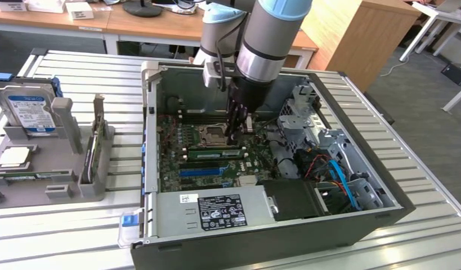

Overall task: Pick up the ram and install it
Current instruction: 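Insert the ram into the slot, then press down the ram until it locks into place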

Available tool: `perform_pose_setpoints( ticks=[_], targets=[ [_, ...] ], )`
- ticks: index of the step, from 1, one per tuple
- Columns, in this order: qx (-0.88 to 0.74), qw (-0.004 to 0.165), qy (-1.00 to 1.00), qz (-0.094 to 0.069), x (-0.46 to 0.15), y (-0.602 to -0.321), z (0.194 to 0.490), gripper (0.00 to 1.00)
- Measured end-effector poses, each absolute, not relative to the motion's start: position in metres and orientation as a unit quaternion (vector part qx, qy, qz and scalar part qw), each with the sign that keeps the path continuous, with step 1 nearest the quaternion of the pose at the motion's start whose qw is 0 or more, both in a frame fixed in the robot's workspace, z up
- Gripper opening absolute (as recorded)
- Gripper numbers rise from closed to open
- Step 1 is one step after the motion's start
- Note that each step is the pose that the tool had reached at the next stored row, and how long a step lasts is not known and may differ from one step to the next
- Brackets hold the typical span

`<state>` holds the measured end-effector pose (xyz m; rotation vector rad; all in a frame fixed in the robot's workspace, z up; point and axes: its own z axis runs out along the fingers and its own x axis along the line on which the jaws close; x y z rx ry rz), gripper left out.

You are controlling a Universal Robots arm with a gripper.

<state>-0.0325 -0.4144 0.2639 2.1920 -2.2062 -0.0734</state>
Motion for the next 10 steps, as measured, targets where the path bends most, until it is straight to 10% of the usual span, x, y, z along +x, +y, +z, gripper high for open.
perform_pose_setpoints(
  ticks=[10],
  targets=[
    [0.705, 0.015, -0.709, -0.024, -0.0325, -0.4144, 0.2640, 0.31]
  ],
)
